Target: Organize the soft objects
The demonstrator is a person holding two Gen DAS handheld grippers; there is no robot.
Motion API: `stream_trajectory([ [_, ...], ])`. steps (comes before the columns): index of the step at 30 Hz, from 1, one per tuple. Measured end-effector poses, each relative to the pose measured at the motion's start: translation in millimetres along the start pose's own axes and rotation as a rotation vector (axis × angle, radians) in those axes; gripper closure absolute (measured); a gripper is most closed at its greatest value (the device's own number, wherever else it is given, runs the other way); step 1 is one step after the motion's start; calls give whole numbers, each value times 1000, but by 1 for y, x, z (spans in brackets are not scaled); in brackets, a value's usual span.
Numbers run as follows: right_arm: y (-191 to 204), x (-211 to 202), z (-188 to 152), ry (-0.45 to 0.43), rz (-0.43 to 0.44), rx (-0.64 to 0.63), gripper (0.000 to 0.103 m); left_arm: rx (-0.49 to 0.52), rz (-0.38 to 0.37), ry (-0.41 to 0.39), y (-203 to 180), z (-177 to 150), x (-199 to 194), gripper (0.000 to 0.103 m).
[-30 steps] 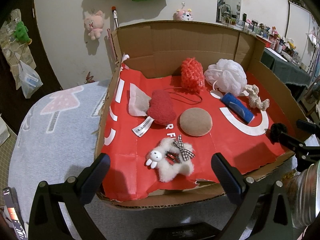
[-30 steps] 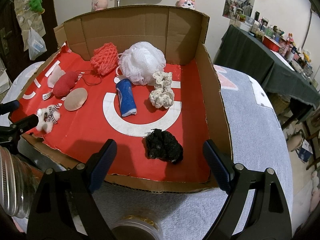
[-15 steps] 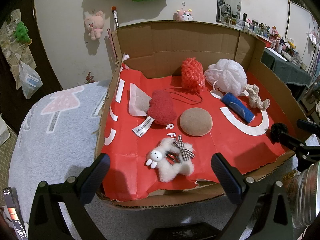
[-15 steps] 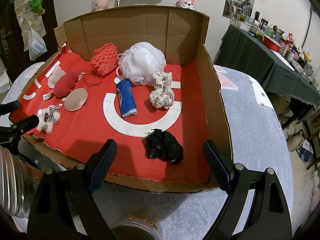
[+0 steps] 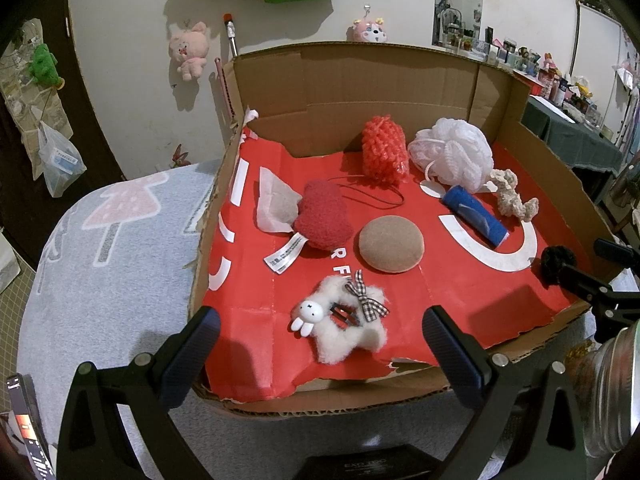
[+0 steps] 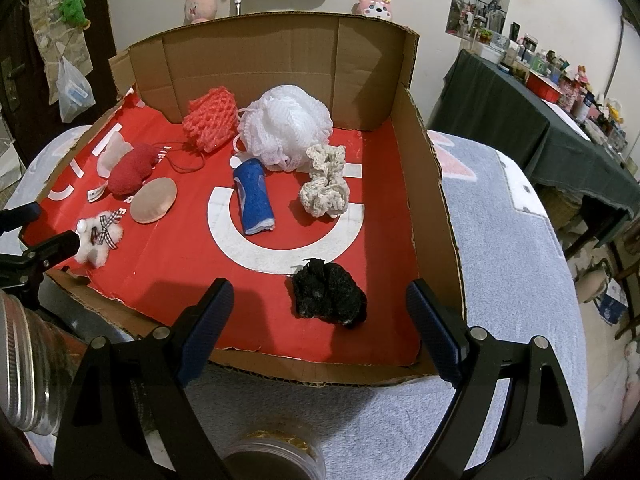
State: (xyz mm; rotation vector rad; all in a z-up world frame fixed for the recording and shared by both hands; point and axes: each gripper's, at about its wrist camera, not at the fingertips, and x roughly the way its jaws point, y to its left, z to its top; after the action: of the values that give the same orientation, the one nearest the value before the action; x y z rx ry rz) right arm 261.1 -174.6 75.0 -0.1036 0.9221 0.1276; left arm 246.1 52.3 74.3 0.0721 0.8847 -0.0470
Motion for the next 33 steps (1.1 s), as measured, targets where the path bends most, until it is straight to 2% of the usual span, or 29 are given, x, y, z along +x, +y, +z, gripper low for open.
stream_trajectory([
  [33, 0, -1, 1, 1, 10, 4, 15, -6, -3, -9, 1, 1, -1, 0],
])
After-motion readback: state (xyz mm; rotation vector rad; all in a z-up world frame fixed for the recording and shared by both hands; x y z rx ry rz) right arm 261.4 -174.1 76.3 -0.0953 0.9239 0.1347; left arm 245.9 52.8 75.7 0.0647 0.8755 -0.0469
